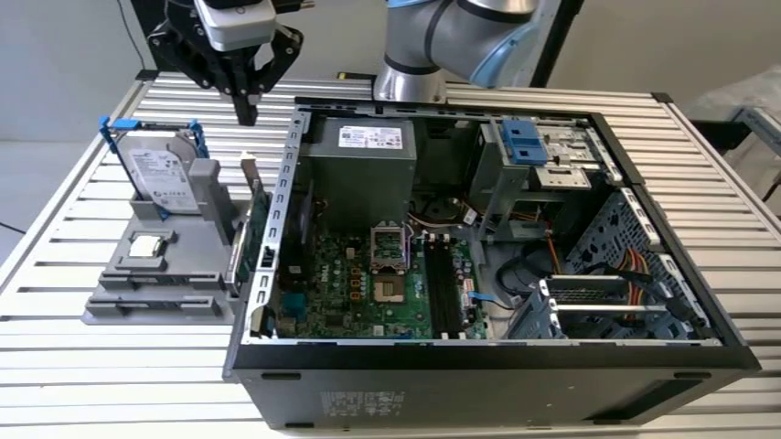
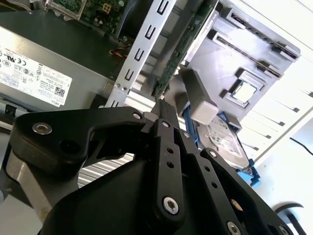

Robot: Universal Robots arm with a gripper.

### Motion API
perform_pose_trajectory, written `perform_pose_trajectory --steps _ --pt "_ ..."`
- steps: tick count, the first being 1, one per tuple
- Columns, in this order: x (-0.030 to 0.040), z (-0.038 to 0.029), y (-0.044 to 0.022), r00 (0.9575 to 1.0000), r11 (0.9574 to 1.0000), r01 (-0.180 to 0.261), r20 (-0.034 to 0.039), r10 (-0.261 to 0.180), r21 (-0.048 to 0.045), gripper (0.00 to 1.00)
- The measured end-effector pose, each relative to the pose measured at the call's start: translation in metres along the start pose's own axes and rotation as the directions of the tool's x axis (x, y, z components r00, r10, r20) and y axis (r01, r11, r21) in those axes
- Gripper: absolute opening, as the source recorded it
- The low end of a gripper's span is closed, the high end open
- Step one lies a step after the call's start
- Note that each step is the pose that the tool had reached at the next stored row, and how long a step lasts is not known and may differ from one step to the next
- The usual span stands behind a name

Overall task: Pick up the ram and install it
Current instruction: 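Reach for the ram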

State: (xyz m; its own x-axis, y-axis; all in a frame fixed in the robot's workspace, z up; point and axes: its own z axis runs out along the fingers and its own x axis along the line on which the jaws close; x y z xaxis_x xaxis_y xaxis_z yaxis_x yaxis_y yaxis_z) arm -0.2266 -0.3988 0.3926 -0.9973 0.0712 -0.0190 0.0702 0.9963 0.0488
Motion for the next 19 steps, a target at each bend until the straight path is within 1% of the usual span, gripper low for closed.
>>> perform_pose_trajectory --steps 7,19 --pt "0.0056 -0.0001 -0.0004 1.0000 1.0000 0.000 0.0000 0.000 0.0000 0.00" --pt "0.0082 -0.0002 -0.0006 1.0000 1.0000 0.000 0.0000 0.000 0.0000 0.00"
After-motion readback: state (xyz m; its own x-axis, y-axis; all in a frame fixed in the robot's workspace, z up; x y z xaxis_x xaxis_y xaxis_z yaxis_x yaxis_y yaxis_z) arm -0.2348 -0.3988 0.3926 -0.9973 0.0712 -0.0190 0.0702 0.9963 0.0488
